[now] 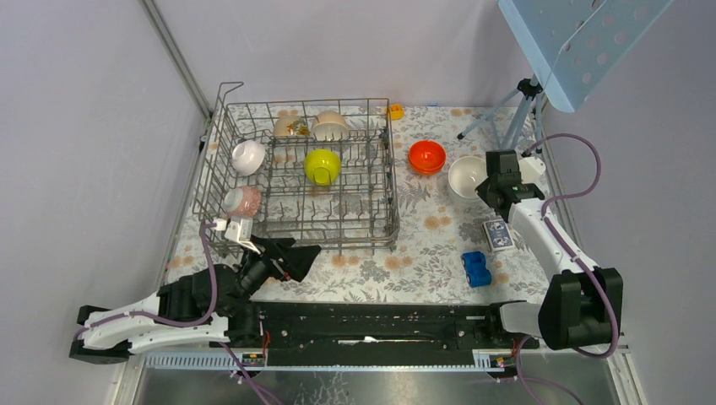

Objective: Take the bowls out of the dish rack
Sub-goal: Place the bowl with the bowl.

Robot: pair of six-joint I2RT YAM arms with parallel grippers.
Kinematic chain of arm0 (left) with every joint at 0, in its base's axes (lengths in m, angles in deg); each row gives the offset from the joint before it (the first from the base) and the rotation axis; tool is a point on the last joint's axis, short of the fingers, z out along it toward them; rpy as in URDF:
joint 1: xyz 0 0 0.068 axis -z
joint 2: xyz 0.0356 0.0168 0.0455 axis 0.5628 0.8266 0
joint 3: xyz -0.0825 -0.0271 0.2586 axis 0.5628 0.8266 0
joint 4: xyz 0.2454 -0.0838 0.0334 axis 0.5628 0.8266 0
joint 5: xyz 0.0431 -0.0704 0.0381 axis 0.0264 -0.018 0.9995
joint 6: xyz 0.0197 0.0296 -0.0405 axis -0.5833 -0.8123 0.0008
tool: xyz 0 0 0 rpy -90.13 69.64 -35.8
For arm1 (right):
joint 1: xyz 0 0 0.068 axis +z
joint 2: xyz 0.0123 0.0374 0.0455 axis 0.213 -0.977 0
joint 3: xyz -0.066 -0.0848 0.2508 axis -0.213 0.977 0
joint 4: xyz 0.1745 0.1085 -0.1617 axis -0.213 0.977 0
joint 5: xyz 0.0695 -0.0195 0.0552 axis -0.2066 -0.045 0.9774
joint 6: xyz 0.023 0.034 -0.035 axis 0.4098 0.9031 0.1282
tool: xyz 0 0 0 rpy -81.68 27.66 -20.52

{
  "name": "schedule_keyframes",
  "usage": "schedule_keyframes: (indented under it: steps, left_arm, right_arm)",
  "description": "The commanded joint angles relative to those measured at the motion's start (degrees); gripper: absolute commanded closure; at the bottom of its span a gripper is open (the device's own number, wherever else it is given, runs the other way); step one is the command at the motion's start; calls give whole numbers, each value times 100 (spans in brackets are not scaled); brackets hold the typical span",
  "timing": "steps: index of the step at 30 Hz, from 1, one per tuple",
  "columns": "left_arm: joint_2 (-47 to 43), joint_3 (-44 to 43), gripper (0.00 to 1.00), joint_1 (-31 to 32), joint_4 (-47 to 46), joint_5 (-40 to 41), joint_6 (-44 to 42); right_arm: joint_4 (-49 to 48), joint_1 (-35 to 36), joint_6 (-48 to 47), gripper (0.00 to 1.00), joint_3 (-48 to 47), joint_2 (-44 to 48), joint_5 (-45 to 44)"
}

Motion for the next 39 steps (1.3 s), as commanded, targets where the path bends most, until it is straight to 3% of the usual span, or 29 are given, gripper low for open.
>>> schedule_keyframes:
  steps: [1, 39]
  left_arm:
    - [-90, 88, 1, 13, -62, 165, 86]
    - [460, 189, 1, 8, 0, 420, -33]
  right_arm:
    - [-529, -253, 298, 100, -274, -187, 167]
    - [-596, -590, 173, 98, -490, -1238, 457]
